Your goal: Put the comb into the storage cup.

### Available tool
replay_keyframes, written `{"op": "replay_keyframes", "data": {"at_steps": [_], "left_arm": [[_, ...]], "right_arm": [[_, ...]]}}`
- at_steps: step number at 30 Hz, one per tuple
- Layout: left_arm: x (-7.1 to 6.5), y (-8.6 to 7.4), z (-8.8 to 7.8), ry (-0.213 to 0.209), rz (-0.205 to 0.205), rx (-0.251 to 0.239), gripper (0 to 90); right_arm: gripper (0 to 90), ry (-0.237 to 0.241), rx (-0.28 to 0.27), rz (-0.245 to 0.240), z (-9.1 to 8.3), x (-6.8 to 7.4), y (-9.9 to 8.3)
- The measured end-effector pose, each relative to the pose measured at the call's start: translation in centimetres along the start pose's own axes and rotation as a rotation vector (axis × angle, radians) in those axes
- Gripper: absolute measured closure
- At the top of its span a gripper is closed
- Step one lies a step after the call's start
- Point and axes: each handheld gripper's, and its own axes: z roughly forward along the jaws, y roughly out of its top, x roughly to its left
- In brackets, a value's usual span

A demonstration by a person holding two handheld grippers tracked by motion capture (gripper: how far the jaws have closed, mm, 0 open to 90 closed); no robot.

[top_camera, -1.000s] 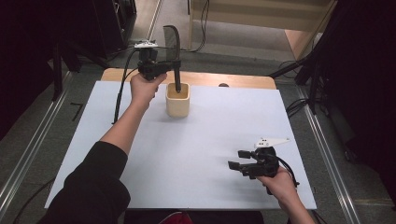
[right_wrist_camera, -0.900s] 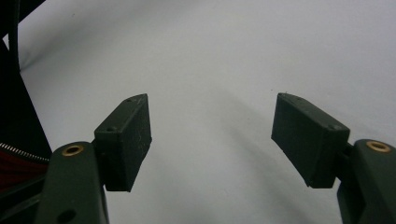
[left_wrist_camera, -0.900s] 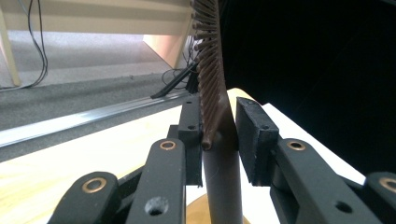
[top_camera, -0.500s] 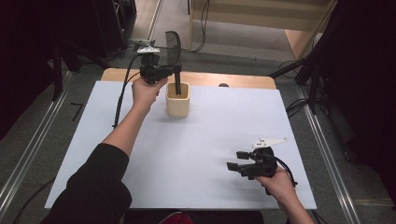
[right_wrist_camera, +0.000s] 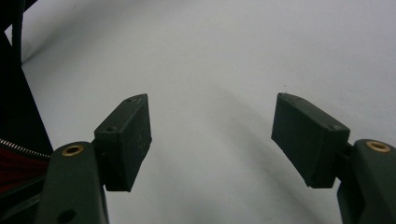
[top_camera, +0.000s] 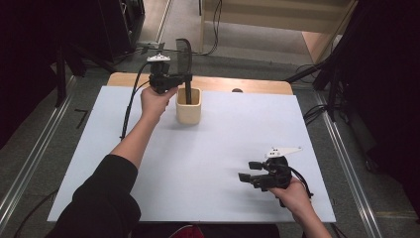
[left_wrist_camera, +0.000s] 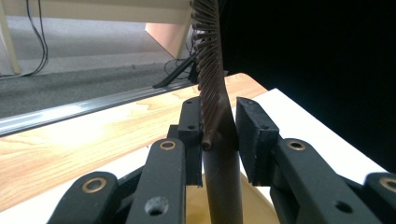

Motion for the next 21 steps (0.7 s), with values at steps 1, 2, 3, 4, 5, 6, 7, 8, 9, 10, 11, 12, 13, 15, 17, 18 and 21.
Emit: {"op": "replay_keyframes", "data": {"at_steps": [1,2,3,4,5,6,7,8,9,10,11,12,13,15,17,18,21], "left_arm": [[0.0,-0.3,0.1,-0.002,0.007,-0.002,73.5],[0.0,-0.3,0.1,-0.002,0.007,-0.002,73.5],[-0.1,-0.5,0.2,0.001,0.013,0.002,73.4],[-0.1,-0.5,0.2,0.001,0.013,0.002,73.4],[-0.1,-0.7,0.2,-0.002,0.019,0.002,73.4],[-0.1,-0.8,0.3,0.000,0.018,0.005,73.4],[-0.1,-0.9,0.3,0.002,0.020,0.004,73.4],[-0.1,-1.0,0.4,-0.002,0.018,0.003,73.4],[-0.1,-1.1,0.5,-0.001,0.015,0.006,73.4],[-0.1,-1.1,0.5,-0.001,0.015,0.006,73.4],[-0.1,-1.2,0.5,-0.005,0.013,0.009,73.4],[-0.2,-1.2,0.5,-0.005,0.017,0.008,73.4],[-0.2,-1.2,0.5,-0.002,0.021,0.007,73.4],[-0.3,-1.4,0.5,-0.006,0.027,0.004,73.3],[-0.3,-1.5,0.5,-0.011,0.026,0.006,73.3],[-0.3,-1.5,0.5,-0.010,0.030,0.010,73.3],[-0.4,-1.8,0.5,-0.012,0.037,0.011,73.0]], "right_arm": [[26.6,0.001,-0.002,0.001,0.0,0.0,0.0],[26.6,-0.001,-0.002,-0.001,0.0,0.0,0.0],[26.6,0.000,-0.003,0.001,0.0,0.0,0.0],[26.6,0.000,-0.003,0.001,0.0,0.0,0.0],[26.6,-0.001,-0.004,0.001,0.0,0.0,0.0],[26.6,-0.002,-0.005,0.000,0.0,0.0,0.0],[26.6,-0.002,-0.005,0.000,0.0,0.0,0.0],[26.6,-0.002,-0.003,0.000,-0.1,0.0,0.0],[26.6,-0.001,-0.002,0.000,-0.1,0.0,0.0],[26.6,-0.001,-0.002,0.000,-0.1,0.0,0.0],[26.6,-0.002,-0.003,0.000,-0.1,0.0,0.0],[26.6,-0.002,-0.004,-0.001,-0.1,0.0,0.0],[26.6,-0.004,-0.004,-0.002,-0.1,0.0,0.0],[26.6,-0.004,0.000,-0.002,-0.1,0.0,0.0],[26.6,-0.005,0.000,-0.002,-0.1,0.1,0.0],[26.6,-0.005,0.000,-0.002,-0.1,0.1,0.0],[26.6,-0.005,0.000,-0.002,-0.1,0.1,0.0]]}}
